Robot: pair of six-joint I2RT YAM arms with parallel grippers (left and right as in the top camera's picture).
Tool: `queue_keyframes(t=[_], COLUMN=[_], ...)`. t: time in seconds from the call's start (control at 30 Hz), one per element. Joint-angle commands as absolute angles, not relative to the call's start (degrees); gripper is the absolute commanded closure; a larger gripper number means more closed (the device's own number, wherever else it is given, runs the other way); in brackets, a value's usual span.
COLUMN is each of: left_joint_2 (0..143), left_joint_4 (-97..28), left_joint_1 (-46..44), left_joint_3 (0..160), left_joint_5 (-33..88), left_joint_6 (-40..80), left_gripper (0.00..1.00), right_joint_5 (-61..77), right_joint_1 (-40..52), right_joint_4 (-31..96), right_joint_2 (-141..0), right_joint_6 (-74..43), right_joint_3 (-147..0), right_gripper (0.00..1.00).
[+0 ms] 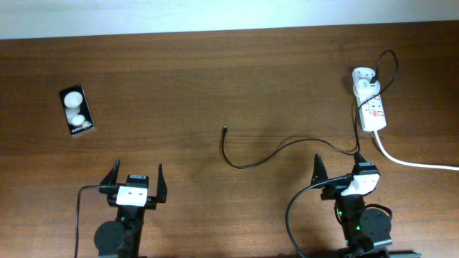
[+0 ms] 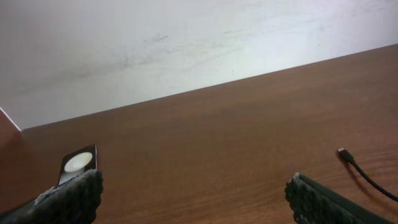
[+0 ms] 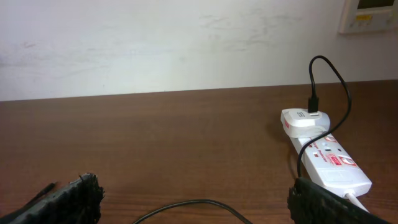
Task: Plug charger to phone and switch on socket
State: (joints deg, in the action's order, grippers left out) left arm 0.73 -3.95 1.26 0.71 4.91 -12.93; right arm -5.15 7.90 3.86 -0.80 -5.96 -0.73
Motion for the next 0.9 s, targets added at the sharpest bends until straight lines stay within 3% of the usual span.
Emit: queue_keyframes(t=[0.0, 0.33, 0.57, 0.87], left_joint_2=[0.4, 4.4, 19.5, 44.7], left_joint_4=[-3.9, -2.7, -3.1, -19.2], left_joint_1=[1.3, 1.3, 1.3, 1.3], left_joint_3=[0.5, 6.6, 19.4, 46.7], left_joint_5=[4.8, 5.1, 6.8, 9.5], left_joint_6=[-13.8, -13.3, -13.4, -13.3], left_gripper=[0.01, 0.01, 0.01, 0.01], right_joint_5=[-5.7, -5.7, -5.7, -5.7], right_joint_1=[7.4, 7.4, 7.4, 7.4], right_joint_4=[4.1, 4.1, 4.1, 4.1], right_joint_2=[-0.2, -0.2, -0.2, -0.2], right_joint_6=[-6.0, -6.0, -6.0, -6.0], right_joint_3=[-0.3, -0.3, -0.3, -0.3], right_gripper=[0.01, 0.01, 0.01, 0.01])
